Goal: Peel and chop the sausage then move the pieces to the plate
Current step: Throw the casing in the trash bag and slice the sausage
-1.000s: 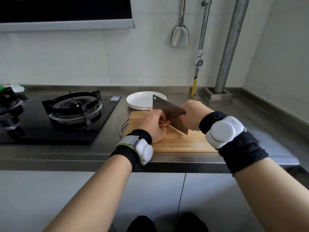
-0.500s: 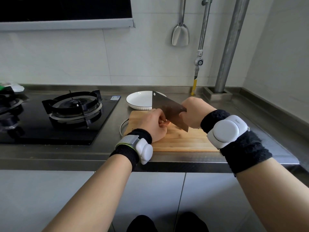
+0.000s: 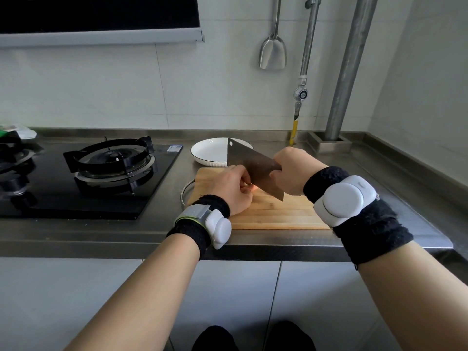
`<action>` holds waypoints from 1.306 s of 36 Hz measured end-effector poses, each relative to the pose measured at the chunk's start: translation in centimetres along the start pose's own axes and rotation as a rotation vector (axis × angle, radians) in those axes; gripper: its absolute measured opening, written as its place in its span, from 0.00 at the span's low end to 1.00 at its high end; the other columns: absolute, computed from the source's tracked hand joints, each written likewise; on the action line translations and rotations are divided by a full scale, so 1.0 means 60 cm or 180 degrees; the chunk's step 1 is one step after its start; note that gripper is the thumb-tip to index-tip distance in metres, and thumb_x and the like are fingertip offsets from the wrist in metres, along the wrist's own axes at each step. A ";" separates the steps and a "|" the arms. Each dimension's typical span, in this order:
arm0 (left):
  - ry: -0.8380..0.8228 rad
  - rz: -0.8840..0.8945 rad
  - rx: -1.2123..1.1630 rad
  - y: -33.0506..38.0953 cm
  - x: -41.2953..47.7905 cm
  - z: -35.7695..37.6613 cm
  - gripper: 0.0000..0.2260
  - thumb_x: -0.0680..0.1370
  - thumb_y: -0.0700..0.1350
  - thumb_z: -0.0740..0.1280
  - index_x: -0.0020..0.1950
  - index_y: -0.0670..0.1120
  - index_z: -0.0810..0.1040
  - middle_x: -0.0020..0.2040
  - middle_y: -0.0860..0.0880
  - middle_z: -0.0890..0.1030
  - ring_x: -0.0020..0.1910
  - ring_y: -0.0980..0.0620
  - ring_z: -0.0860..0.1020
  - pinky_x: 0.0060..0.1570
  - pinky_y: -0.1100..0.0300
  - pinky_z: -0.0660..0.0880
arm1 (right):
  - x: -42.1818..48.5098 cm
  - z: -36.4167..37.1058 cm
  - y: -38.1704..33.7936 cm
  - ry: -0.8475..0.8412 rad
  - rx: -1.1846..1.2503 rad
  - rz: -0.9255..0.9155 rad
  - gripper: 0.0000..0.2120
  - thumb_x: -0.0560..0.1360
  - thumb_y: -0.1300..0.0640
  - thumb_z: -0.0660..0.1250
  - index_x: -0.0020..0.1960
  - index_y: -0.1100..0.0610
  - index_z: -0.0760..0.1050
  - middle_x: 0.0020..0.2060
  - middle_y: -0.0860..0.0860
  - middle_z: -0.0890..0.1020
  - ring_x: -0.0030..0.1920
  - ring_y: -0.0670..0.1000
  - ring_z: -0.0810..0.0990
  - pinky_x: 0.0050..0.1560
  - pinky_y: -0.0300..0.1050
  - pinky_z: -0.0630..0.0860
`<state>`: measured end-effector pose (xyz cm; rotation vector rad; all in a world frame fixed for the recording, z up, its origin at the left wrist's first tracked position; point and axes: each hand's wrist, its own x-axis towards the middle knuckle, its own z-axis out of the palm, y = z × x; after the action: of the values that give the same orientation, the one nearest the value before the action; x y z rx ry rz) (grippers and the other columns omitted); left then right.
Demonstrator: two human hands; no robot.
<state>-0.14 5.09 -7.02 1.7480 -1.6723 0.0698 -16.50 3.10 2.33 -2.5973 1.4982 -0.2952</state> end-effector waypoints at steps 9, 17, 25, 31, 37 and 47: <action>-0.0054 -0.0045 -0.0013 0.002 0.001 -0.001 0.05 0.72 0.43 0.68 0.44 0.52 0.73 0.42 0.53 0.74 0.42 0.53 0.74 0.46 0.55 0.77 | 0.000 -0.002 -0.003 -0.0044 0.0036 0.0019 0.08 0.81 0.55 0.62 0.50 0.60 0.76 0.45 0.56 0.80 0.46 0.59 0.80 0.42 0.45 0.74; -0.0060 -0.0027 -0.0041 0.003 0.002 -0.002 0.04 0.72 0.43 0.68 0.43 0.51 0.74 0.42 0.52 0.75 0.41 0.53 0.75 0.45 0.54 0.77 | -0.003 -0.005 -0.006 -0.0231 0.0002 0.0080 0.09 0.81 0.57 0.61 0.54 0.62 0.77 0.40 0.55 0.79 0.41 0.57 0.80 0.34 0.43 0.73; -0.0082 -0.0067 -0.0007 0.003 0.002 0.000 0.05 0.72 0.43 0.67 0.45 0.51 0.74 0.43 0.53 0.75 0.42 0.55 0.74 0.45 0.60 0.76 | -0.001 -0.003 -0.014 -0.0361 -0.0004 0.0195 0.10 0.81 0.58 0.61 0.57 0.62 0.77 0.38 0.54 0.78 0.42 0.57 0.80 0.38 0.45 0.75; -0.0087 -0.0100 -0.0044 0.004 0.001 -0.001 0.05 0.72 0.41 0.67 0.45 0.50 0.75 0.43 0.52 0.75 0.42 0.54 0.74 0.43 0.61 0.74 | 0.001 0.001 -0.017 -0.0464 -0.0020 0.0266 0.10 0.80 0.61 0.62 0.56 0.63 0.78 0.41 0.56 0.80 0.43 0.57 0.81 0.40 0.46 0.78; -0.0102 -0.0233 -0.0076 0.009 0.001 -0.002 0.05 0.73 0.42 0.67 0.46 0.50 0.74 0.45 0.52 0.75 0.43 0.52 0.75 0.44 0.59 0.75 | -0.002 0.007 -0.012 -0.0437 0.0039 0.0294 0.09 0.80 0.61 0.62 0.56 0.62 0.78 0.44 0.57 0.82 0.45 0.59 0.83 0.44 0.48 0.80; -0.0090 -0.0197 -0.0002 0.004 0.001 -0.001 0.05 0.74 0.45 0.68 0.44 0.50 0.72 0.43 0.51 0.75 0.42 0.51 0.75 0.43 0.57 0.76 | -0.008 0.011 -0.004 -0.0274 0.0168 0.0270 0.10 0.81 0.56 0.61 0.56 0.60 0.77 0.44 0.56 0.81 0.46 0.58 0.83 0.51 0.55 0.82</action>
<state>-0.34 5.08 -6.86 1.8065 -1.6369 0.0162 -16.40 3.62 1.71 -2.4652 1.5445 -0.2084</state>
